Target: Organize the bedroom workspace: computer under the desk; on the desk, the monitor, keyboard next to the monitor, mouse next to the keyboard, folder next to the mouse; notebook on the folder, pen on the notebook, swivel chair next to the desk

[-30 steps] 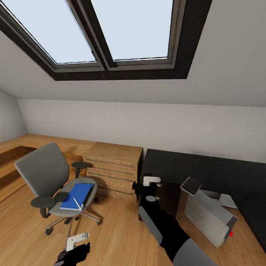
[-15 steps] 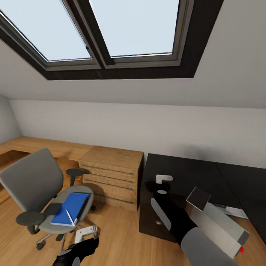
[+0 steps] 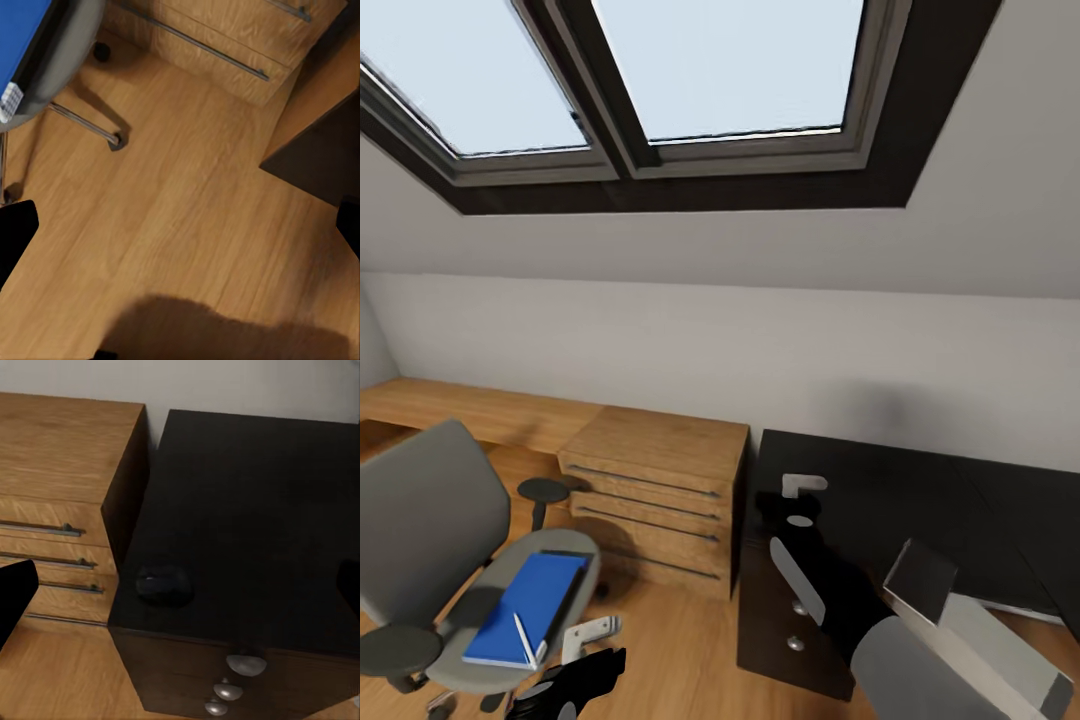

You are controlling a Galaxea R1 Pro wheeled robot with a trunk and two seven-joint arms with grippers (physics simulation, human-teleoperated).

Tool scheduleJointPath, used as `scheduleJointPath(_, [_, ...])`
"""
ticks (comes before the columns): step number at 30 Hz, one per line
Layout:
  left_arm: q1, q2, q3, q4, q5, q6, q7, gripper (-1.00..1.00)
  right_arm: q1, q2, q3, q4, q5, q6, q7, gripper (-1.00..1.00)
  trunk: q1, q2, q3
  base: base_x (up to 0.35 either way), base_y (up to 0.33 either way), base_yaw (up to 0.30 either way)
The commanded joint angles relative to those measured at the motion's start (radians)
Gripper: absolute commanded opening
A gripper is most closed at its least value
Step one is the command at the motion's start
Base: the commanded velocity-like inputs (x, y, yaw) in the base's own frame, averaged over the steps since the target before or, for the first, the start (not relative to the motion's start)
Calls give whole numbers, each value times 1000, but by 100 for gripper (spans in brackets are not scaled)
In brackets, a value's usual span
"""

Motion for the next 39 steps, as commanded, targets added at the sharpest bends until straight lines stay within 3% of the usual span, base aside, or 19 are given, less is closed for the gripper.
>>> scheduleJointPath(1, [0,0,0,-1,11,3,7,100,0,-1,3,-1,-5,4,-6,100,1,-1,0,350,0,0])
scheduleJointPath(6, [0,0,0,-1,11,3,7,100,1,-3,4,7,1,4,42,100,1,-1,0,350,0,0])
scheduleJointPath(8, [0,0,-1,-2,11,2,7,100,2,-4,5,47,26,3,115,100,1,-1,0,350,0,0])
scheduleJointPath(12, [0,0,-2,-36,11,2,7,100,2,-3,0,69,87,2,197,100,1,-1,0,348,0,0])
scheduleJointPath(30, [0,0,-3,-52,11,2,3,100,1,-3,-7,90,98,2,202,100,1,-1,0,165,0,0])
scheduleJointPath(39, [0,-2,-3,-86,11,2,4,100,-12,3,-11,316,92,-33,208,100,1,-1,0,40,0,0])
